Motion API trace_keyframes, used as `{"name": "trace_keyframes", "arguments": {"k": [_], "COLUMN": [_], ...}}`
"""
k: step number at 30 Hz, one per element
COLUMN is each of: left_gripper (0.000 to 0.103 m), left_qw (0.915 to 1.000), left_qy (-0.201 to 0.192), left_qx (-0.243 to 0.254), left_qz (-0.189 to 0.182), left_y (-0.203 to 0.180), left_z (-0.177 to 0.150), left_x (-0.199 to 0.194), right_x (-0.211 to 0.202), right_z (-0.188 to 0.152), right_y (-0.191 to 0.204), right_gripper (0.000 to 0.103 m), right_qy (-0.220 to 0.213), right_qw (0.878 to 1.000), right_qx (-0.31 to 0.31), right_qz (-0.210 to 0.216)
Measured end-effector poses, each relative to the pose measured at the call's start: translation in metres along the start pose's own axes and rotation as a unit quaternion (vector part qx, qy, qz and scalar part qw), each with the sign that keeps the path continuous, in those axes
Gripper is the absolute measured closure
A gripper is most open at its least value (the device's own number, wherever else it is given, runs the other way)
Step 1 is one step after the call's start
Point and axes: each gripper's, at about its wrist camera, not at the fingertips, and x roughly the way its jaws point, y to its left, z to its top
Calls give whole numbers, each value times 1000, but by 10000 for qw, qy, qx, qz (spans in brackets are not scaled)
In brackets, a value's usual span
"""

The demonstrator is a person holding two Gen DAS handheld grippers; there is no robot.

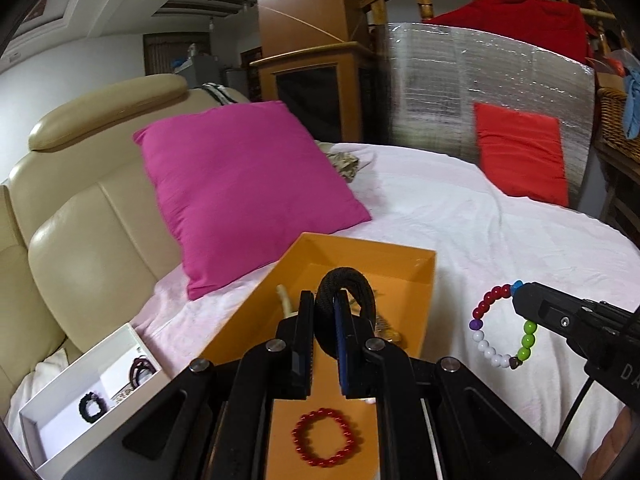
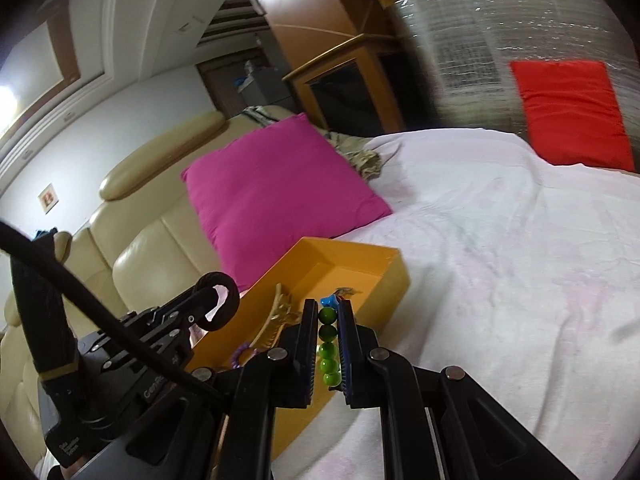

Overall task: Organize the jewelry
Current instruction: 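Carry the hair tie and multicolour bracelet over the orange box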

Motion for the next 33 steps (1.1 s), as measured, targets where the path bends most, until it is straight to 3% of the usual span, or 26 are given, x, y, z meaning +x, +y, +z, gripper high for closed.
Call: {"name": "trace_keyframes", "arguments": {"k": [11, 33], "left_gripper": [93, 93], "left_qw": [9993, 9958], "left_qy": [149, 513], "left_qx": [-73, -144], "left_qz": [349, 745], "left_y": [32, 67], "left_z": [-15, -32], "left_x": [5, 27], "right_x": [18, 46], "right_z": [-10, -36], "right_y": [28, 61], "right_gripper": [92, 92], "right_qy": [122, 553], "right_qw": [9987, 9937], "right_qx": [-36, -280], "right_qz": [497, 930]}}
